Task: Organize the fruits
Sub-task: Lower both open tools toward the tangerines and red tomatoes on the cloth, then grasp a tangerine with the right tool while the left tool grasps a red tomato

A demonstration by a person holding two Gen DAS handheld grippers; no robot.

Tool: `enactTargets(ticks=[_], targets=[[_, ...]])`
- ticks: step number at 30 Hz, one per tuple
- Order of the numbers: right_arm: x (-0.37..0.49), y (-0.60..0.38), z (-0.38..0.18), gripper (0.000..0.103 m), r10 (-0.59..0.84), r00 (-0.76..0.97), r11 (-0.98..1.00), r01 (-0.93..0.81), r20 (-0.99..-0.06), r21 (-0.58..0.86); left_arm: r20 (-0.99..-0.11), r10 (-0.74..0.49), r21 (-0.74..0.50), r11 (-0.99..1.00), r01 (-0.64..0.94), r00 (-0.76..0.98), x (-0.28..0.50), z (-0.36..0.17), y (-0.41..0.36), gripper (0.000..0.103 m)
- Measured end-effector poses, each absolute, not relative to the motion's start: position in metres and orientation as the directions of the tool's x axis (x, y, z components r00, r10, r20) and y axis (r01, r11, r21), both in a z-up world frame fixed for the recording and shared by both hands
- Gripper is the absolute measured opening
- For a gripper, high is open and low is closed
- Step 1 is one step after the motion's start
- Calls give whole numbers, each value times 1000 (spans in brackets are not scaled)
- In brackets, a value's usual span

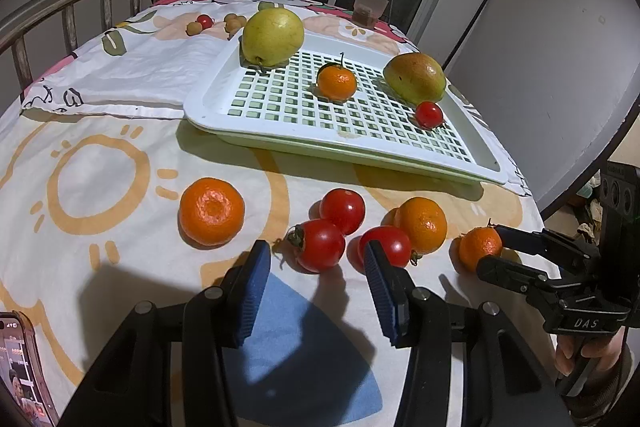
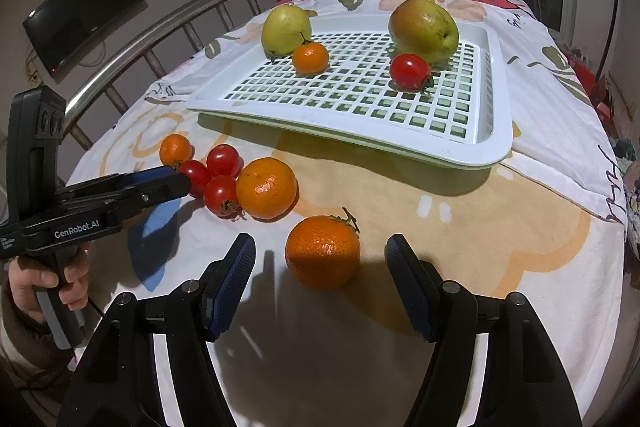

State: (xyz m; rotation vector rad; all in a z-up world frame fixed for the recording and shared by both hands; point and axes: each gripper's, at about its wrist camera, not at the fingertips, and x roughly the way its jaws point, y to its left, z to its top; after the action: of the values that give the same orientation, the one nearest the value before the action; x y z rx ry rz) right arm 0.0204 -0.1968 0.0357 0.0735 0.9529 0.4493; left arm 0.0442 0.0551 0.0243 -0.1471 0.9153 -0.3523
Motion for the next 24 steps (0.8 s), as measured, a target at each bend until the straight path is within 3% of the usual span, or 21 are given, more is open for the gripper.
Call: enactTargets(ticks=[24], targets=[[25, -197, 31, 62, 396, 483, 908, -335, -781, 253, -760, -361, -282, 932, 226, 541, 51, 17, 54, 41]])
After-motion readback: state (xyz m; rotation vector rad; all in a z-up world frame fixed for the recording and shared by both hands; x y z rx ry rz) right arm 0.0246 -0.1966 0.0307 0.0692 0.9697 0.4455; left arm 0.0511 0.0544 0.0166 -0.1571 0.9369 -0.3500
